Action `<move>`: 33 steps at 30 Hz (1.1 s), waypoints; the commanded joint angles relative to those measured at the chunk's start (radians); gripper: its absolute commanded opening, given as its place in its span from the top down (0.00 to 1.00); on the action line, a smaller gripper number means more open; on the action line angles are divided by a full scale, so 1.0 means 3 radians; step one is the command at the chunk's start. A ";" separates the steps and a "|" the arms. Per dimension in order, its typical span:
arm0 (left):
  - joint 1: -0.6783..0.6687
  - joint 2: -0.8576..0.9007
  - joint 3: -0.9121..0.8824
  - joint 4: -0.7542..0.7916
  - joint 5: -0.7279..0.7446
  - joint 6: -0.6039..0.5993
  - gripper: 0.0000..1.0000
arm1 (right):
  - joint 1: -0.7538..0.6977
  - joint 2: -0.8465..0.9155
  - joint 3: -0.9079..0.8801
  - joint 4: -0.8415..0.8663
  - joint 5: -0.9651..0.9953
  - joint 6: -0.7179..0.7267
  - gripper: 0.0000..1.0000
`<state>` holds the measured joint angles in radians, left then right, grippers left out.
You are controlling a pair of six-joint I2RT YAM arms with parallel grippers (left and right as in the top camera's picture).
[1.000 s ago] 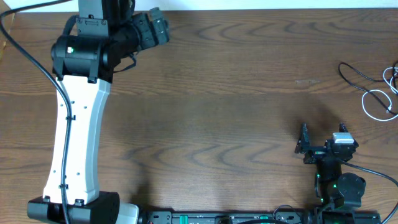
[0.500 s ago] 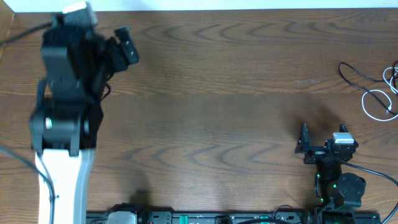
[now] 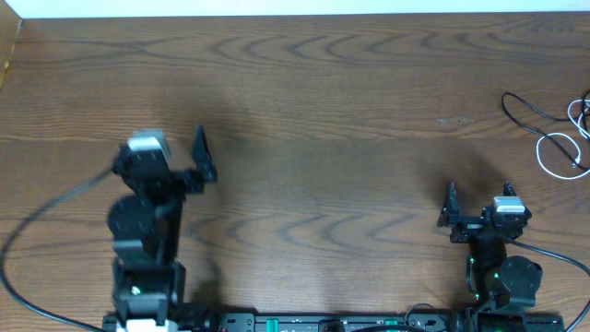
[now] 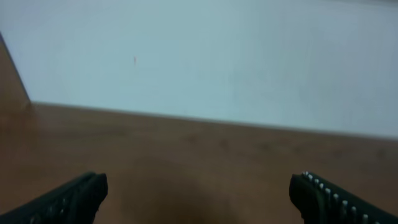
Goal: Untangle cables
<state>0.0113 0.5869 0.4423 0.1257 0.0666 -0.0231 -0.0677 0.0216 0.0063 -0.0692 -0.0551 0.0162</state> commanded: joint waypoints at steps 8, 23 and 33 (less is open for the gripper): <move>0.0018 -0.1008 -0.0965 0.0112 0.0080 0.0479 0.02 | 0.0032 -0.0005 0.0003 -0.0019 0.0013 0.0043 0.01; 0.0014 -0.1887 -0.1288 -0.0895 0.0064 0.0688 0.02 | 0.0032 -0.0005 0.0003 -0.0019 0.0013 0.0042 0.01; 0.0014 -0.1952 -0.1461 -0.0553 0.0078 0.0687 0.02 | 0.0032 -0.0005 0.0003 -0.0019 0.0013 0.0043 0.01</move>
<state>0.0113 0.0101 0.0334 -0.0486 0.0803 0.1658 -0.0677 0.0216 0.0063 -0.0689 -0.0547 0.0162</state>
